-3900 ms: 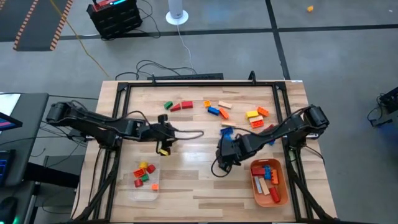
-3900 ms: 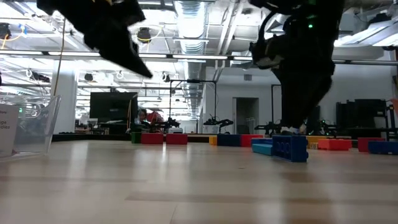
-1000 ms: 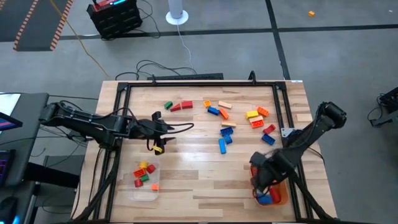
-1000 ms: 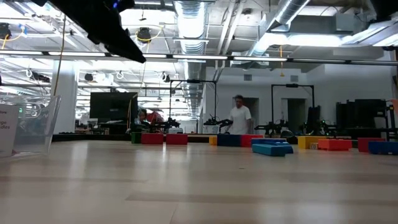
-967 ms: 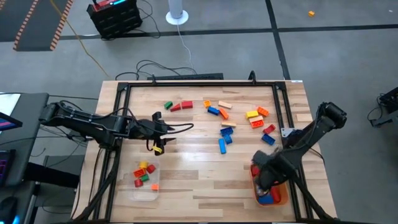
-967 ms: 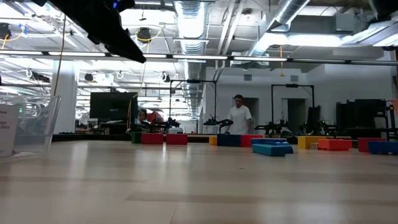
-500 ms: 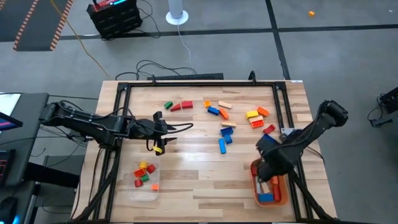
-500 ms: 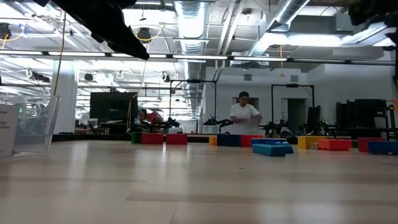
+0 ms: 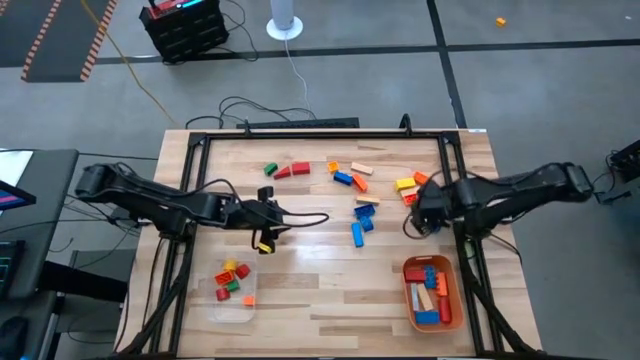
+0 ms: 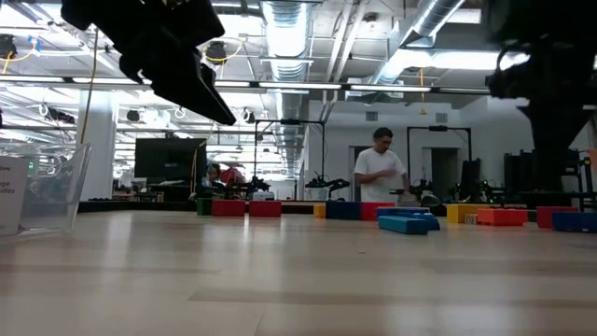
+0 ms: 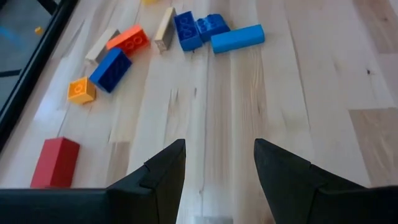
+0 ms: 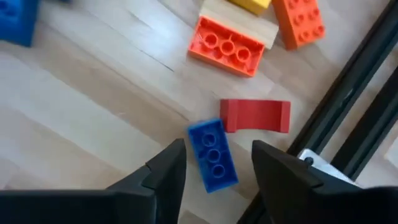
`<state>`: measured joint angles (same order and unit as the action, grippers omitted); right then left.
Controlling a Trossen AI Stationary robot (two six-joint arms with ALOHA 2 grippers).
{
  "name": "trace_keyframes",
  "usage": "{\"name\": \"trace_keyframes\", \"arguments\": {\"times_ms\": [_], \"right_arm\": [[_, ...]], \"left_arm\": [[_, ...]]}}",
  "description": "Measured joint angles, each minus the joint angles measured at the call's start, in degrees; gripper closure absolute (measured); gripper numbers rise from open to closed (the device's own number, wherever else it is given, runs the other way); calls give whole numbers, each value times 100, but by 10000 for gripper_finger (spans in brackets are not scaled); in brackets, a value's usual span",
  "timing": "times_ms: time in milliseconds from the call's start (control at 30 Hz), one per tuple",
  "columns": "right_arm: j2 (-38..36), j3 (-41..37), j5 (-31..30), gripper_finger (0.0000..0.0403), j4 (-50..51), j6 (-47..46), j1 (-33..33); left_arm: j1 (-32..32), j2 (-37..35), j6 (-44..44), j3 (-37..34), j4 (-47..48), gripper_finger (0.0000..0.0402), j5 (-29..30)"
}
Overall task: Sort blocks by size
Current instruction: Put the large red block into the orange bin
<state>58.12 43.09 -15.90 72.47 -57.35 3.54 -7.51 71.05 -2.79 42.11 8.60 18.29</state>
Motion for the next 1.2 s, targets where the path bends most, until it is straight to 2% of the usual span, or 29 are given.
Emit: {"name": "trace_keyframes", "arguments": {"times_ms": [200, 433, 700, 1000, 1200], "right_arm": [[362, -130, 122, 180, -195, 905, -1092], [1041, -133, 297, 190, -430, 1539, -1902], [1724, -133, 624, 207, -749, 2088, -2339], [2127, -431, 980, 232, -1043, 2278, -2607], [2151, -557, 982, 286, -1243, 2361, -2665]], "left_arm": [[55, 101, -173, 0, -236, 217, 1], [76, 99, -140, -2, -146, 217, 1], [60, 75, 26, -2, 207, 217, 1], [-4, -455, 99, -7, 723, 217, 25], [-2, -746, 114, -7, 868, 217, 109]]}}
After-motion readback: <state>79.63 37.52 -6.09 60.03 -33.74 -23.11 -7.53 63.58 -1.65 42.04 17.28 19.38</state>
